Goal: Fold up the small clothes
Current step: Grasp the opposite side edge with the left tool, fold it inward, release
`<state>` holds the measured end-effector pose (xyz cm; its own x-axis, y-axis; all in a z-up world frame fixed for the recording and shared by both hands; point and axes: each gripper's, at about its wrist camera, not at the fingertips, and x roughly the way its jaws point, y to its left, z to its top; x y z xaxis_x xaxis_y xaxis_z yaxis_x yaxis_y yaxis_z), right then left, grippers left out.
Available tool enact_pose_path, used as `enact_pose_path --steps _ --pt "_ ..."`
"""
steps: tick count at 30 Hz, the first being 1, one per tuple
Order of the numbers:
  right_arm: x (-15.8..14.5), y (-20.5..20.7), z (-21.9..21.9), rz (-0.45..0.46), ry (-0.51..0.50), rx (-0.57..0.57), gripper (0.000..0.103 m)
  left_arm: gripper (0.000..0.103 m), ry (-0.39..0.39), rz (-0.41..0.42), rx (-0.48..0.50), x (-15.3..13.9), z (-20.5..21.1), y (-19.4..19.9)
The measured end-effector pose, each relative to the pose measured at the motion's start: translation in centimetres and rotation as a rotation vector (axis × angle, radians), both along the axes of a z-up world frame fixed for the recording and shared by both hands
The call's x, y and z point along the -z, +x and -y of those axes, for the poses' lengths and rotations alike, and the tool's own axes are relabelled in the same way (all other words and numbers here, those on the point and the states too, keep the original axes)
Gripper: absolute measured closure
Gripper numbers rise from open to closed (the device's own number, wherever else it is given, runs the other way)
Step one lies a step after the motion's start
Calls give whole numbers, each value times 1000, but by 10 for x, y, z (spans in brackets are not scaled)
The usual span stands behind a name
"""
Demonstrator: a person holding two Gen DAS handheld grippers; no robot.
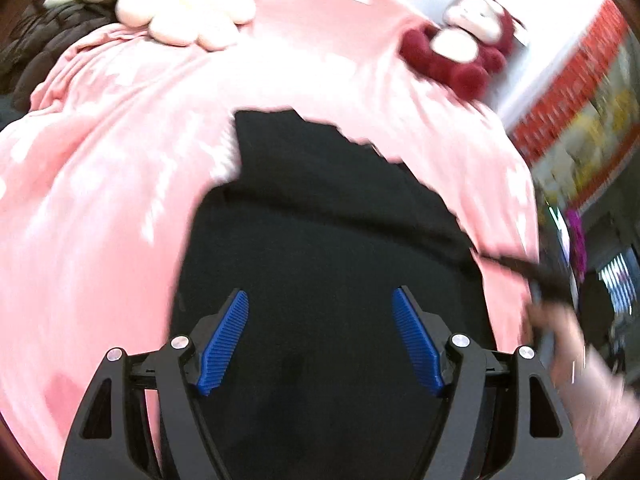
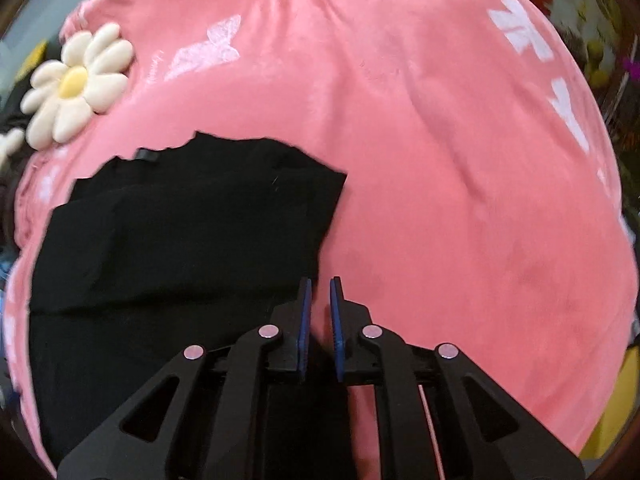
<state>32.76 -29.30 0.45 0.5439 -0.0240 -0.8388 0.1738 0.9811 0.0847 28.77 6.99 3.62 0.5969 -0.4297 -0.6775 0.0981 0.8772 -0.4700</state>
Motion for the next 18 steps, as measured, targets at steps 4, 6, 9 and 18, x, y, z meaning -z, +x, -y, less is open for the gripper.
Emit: enact_pose_path --steps 4,6,9,18 --pt "4 -32 -9 5 -12 -37 67 31 -72 -70 -41 -1 -9 70" --pt "8 -53 -11 6 -26 -53 66 31 -44 -134 -71 10 -9 107" --pt "14 -79 -11 -14 -17 -48 61 44 20 -243 -142 43 -14 146" --pt "19 -153 14 -81 31 7 55 74 237 -207 -131 35 -14 154"
